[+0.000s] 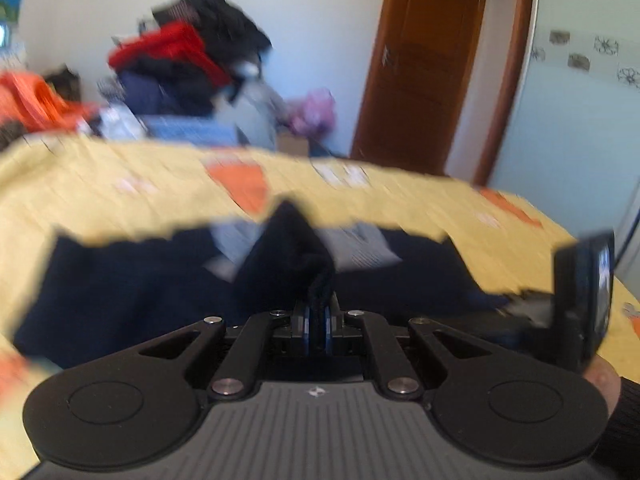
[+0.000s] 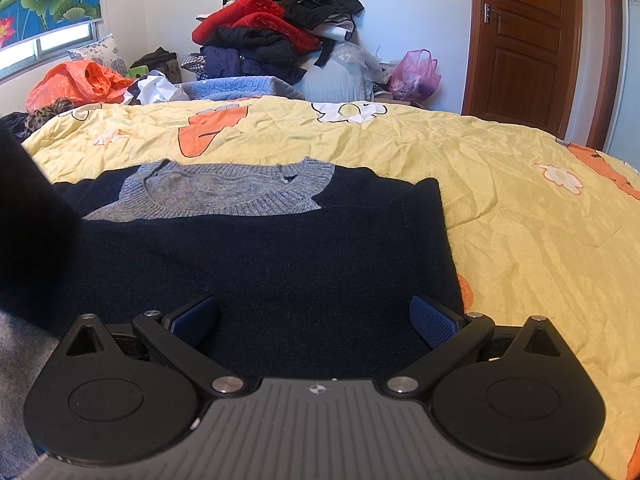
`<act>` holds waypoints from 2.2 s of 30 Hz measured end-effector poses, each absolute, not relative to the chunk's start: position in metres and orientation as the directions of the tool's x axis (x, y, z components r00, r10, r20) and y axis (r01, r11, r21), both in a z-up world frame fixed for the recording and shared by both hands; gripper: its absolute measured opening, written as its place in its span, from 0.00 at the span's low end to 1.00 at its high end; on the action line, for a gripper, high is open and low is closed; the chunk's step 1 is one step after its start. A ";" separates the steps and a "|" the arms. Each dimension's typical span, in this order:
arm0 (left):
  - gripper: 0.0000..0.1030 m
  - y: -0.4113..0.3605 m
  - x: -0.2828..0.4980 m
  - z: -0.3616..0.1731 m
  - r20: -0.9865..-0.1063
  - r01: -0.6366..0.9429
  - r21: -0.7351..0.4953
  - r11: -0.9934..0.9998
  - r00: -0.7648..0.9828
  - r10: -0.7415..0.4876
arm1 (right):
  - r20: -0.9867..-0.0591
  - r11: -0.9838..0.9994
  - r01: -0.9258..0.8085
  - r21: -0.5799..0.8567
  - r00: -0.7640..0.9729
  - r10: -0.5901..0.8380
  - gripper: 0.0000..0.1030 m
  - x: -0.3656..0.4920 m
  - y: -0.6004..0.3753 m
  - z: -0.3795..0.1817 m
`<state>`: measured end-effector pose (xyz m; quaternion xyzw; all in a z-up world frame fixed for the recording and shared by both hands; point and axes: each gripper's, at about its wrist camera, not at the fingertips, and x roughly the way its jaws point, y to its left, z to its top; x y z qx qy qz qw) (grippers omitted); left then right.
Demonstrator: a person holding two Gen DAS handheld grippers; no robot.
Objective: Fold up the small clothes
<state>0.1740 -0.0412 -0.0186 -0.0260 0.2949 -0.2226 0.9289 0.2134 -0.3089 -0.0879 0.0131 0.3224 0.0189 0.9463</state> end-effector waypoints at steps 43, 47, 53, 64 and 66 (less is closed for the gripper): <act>1.00 0.055 0.113 -0.067 -0.499 0.092 -0.299 0.950 0.833 -0.238 | -0.586 0.770 -0.091 0.632 0.594 0.551 0.74 0.232 -0.287 -0.070; 1.00 0.056 0.112 -0.067 -0.492 0.088 -0.308 0.947 0.838 -0.238 | -0.608 0.790 -0.124 0.600 0.571 0.551 0.62 0.228 -0.268 -0.068; 1.00 0.056 0.112 -0.067 -0.488 0.086 -0.311 0.947 0.840 -0.237 | -0.644 0.840 -0.139 0.525 0.581 0.498 0.19 0.224 -0.265 -0.063; 1.00 0.056 0.113 -0.067 -0.487 0.085 -0.313 0.946 0.841 -0.236 | -0.664 0.941 -0.140 0.308 0.676 0.318 0.18 0.241 -0.333 -0.001; 1.00 0.056 0.113 -0.067 -0.485 0.085 -0.313 0.946 0.842 -0.236 | -0.672 0.949 -0.118 0.292 0.680 0.292 0.18 0.243 -0.347 -0.001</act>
